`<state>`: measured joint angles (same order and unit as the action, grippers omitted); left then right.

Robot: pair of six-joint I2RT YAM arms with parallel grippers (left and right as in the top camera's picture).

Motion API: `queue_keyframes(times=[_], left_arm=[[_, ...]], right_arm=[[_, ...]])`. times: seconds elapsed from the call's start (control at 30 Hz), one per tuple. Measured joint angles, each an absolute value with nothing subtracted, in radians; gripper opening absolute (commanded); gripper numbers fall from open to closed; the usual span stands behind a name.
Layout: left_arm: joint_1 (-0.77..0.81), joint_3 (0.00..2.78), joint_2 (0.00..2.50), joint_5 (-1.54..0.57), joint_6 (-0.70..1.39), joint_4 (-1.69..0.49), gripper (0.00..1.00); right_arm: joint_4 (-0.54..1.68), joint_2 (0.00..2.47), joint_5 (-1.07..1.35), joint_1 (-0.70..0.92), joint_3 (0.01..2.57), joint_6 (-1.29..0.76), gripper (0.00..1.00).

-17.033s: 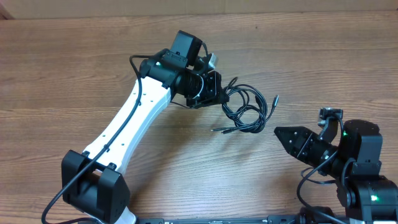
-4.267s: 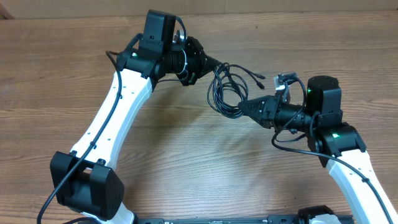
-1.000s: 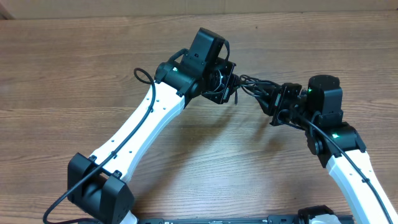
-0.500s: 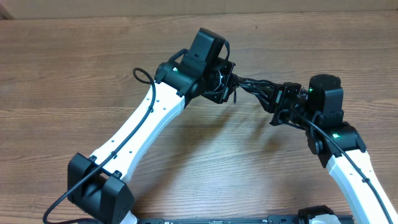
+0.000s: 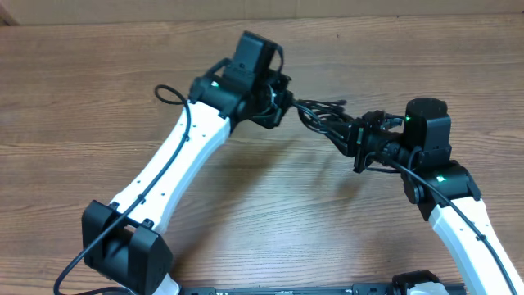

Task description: Untangle cables

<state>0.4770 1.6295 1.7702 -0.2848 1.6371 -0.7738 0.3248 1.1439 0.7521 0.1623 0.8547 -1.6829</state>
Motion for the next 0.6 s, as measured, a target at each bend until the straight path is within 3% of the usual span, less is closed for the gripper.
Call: queue_keyframes(times=[0.3, 0.6], left_arm=[[0.416, 1.629, 1.77, -0.318, 1.6, -0.782, 0.04], [0.368, 1.629, 1.77, -0.404, 1.588, -0.748, 0.04]], right_arm=[[0.324, 1.144, 0.817, 0.165, 0.855, -1.459, 0.04], [0.326, 1.146, 0.888, 0.165, 0.855, -1.013, 0.04]])
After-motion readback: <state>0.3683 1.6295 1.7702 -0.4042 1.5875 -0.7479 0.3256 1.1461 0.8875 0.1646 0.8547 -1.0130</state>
